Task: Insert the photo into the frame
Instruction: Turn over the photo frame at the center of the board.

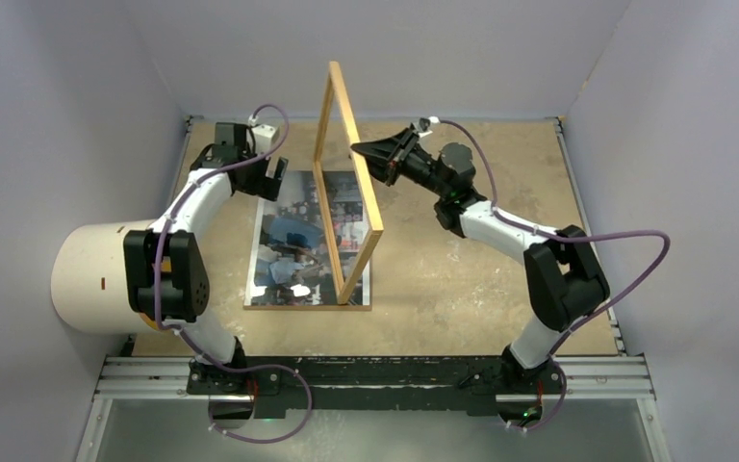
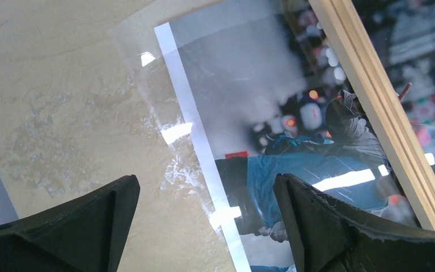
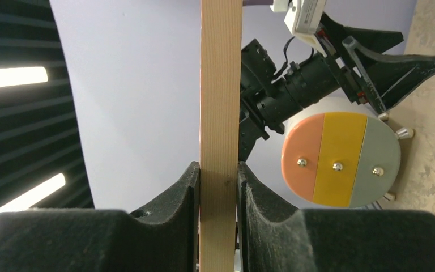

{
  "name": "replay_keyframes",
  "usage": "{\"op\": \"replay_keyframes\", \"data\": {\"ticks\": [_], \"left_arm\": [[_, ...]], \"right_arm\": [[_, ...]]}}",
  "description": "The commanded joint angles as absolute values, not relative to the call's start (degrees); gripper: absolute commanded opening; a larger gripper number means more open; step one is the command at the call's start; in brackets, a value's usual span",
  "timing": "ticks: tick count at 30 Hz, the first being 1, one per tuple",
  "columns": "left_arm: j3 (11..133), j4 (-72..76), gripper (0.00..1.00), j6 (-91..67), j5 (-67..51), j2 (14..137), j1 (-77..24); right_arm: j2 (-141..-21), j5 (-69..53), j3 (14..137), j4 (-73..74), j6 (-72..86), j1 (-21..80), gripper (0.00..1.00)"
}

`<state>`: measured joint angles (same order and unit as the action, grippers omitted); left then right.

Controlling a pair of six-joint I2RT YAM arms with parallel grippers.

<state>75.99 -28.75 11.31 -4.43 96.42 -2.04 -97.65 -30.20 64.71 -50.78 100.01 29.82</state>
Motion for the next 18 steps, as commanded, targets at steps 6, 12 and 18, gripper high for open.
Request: {"op": "replay_keyframes", "data": {"ticks": [6,12,18], "left_arm": [[71.9,-23.1,0.99,16.9,4.9,97.3,-8.8],[69.1,-18.9,1.0,22.4,13.9,101.1,-15.2],[69.4,-17.1,1.0,26.0,17.8,106.5,-17.3]], "right_arm": [[-89.4,-36.2,51.8,-43.7,91.5,20.4,0.2],[-86.8,-39.5,46.0,-36.7,83.5,13.4,0.58],[-88.6,-43.7,39.5,-40.7,83.9,9.6,0.61]]}}
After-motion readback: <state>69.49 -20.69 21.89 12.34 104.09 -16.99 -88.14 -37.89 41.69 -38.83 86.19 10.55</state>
